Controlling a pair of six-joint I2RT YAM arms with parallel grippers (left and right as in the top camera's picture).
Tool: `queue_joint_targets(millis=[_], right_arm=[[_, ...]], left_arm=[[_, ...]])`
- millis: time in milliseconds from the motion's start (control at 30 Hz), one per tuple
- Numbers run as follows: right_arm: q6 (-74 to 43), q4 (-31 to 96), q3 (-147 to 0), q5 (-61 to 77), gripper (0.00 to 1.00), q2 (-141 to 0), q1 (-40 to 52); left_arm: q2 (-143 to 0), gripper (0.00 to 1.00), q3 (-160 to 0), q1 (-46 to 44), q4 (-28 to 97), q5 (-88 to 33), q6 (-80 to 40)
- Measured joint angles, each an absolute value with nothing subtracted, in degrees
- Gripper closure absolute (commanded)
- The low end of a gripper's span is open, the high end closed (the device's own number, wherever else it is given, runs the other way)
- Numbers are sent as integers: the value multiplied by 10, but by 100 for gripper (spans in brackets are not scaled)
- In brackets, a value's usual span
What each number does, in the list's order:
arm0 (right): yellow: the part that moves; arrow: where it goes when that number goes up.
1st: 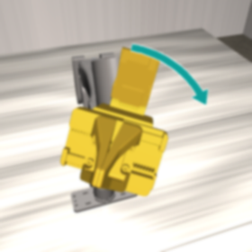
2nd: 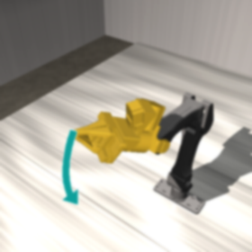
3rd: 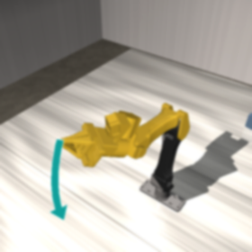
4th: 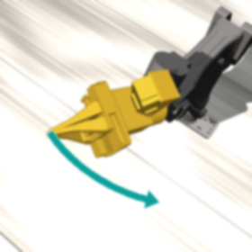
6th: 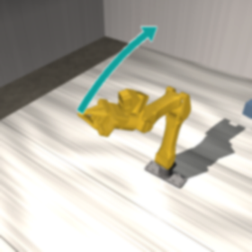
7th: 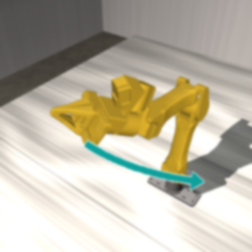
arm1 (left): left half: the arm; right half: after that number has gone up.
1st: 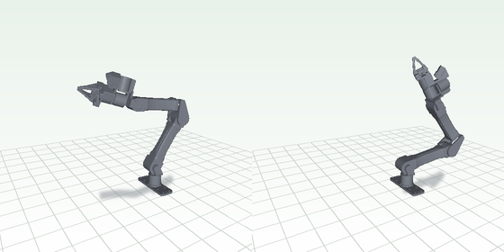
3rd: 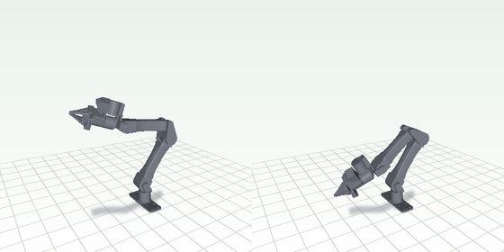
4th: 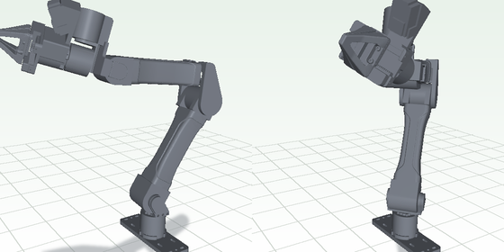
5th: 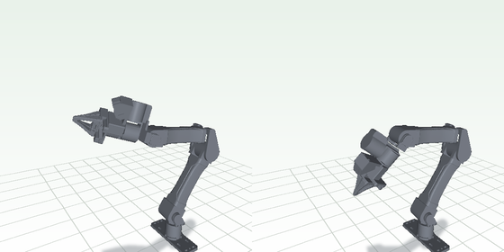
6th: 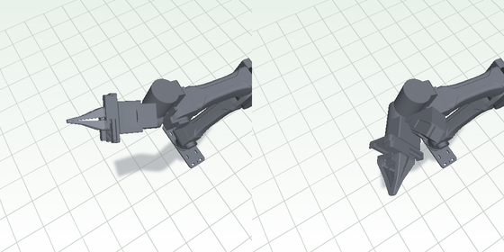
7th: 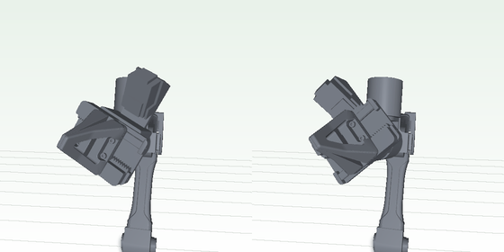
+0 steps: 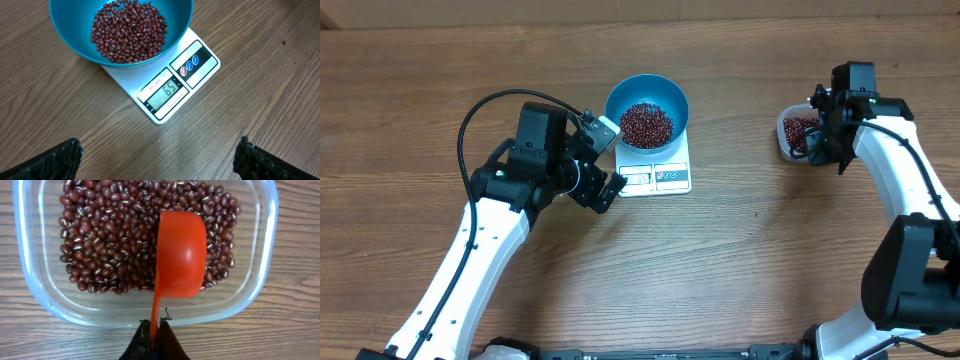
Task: Scoop item into bowl and weigh 150g on scale
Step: 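Dip the red scoop into the bean tub and scoop beans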
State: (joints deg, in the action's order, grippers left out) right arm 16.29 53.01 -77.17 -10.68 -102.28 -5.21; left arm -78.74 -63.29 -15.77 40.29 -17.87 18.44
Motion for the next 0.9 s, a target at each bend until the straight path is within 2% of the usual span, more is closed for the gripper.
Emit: queue_joint_targets(millis=[900], right_arm=[[165,531,-771,30,96,-1026,-53]], left_arm=[[-787,0,-633,-158,403,-179,184]])
